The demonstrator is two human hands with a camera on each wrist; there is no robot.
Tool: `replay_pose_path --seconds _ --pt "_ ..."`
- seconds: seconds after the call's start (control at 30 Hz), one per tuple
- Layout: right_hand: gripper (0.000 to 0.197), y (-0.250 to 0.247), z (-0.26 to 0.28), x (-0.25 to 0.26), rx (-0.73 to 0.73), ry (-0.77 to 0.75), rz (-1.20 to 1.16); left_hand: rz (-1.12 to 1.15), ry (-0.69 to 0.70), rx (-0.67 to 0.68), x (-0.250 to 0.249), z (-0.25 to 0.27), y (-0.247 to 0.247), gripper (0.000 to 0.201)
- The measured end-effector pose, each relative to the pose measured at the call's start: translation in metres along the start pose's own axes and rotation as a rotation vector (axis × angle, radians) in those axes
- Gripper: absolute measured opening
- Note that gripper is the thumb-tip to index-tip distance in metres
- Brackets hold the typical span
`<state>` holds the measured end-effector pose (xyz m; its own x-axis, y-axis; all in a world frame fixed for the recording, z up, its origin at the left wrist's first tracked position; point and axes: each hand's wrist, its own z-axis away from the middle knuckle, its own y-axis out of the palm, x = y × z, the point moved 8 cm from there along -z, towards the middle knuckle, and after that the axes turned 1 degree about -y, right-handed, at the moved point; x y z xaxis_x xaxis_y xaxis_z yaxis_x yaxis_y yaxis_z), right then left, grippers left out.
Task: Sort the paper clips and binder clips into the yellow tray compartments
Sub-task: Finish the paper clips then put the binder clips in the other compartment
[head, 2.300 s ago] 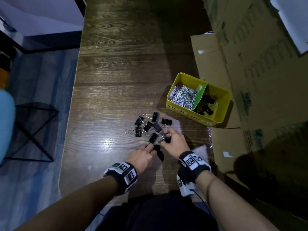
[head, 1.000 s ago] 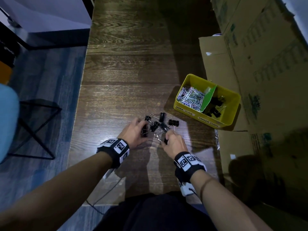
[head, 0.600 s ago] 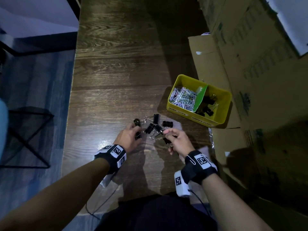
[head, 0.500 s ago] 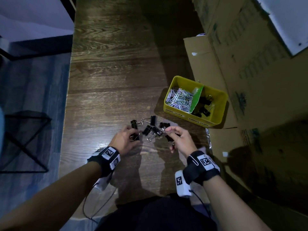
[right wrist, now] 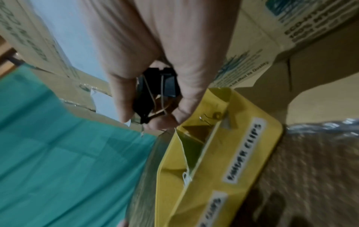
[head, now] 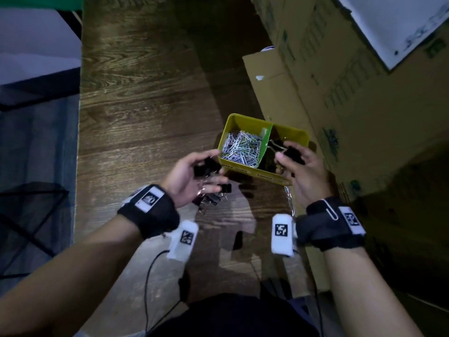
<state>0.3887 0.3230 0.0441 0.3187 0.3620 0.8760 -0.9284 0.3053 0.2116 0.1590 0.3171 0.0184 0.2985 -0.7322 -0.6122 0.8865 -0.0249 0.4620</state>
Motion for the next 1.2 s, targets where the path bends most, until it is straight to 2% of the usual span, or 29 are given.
replay_pose_path --seconds 0.1,0.2,0.3,0.4,0.53,0.67,0.7,0.77,0.83,0.9,1.0,1.07,1.13,1.2 --pt "0.024 -0.011 -0.017 0.017 -0.093 -0.026 -0.026 -0.011 0.005 0.067 -0.014 -0.027 0.054 0.032" --pt "0.018 -0.016 -0.034 0.019 -0.141 0.010 0.029 -0.088 -0.038 0.031 -0.019 -0.055 0.096 0.022" --pt "0.009 -0.018 -0.051 0.010 -0.166 0.067 0.134 -0.207 -0.058 -0.002 -0.019 -0.076 0.127 0.024" --pt "0.034 -0.017 -0.059 0.006 -0.108 0.108 0.257 -0.226 -0.070 0.002 -0.020 -0.086 0.145 0.034" --pt "0.055 -0.016 -0.061 0.002 -0.069 0.156 0.317 -0.268 -0.052 -0.019 -0.024 -0.090 0.149 0.046" --pt "0.063 -0.011 -0.059 0.007 -0.060 0.144 0.387 -0.301 -0.058 -0.016 -0.026 -0.091 0.135 0.053" --pt "0.055 -0.008 -0.057 0.010 -0.051 0.127 0.385 -0.287 -0.054 -0.002 -0.028 -0.089 0.131 0.051" --pt "0.024 0.004 -0.049 0.019 0.001 0.064 0.373 -0.308 -0.035 0.010 -0.034 -0.080 0.117 0.044" --pt "0.007 0.020 -0.039 0.023 0.097 -0.019 0.431 -0.375 -0.002 0.003 -0.042 -0.069 0.095 0.034" --pt "0.007 0.039 -0.028 0.017 0.219 -0.073 0.503 -0.436 0.027 -0.030 -0.049 -0.056 0.063 0.024" --pt "0.015 0.066 -0.011 -0.010 0.393 -0.073 0.623 -0.565 0.056 -0.170 -0.054 -0.035 0.001 0.008" --pt "0.021 0.079 -0.003 -0.036 0.495 -0.070 0.821 -0.745 0.099 -0.268 -0.051 -0.020 -0.038 0.013" --pt "0.029 0.090 0.002 -0.061 0.565 -0.118 1.103 -1.117 0.168 -0.336 -0.043 -0.006 -0.063 0.019" --pt "0.043 0.100 0.004 -0.085 0.597 -0.192 1.350 -1.461 0.199 -0.352 -0.026 0.002 -0.081 0.035"
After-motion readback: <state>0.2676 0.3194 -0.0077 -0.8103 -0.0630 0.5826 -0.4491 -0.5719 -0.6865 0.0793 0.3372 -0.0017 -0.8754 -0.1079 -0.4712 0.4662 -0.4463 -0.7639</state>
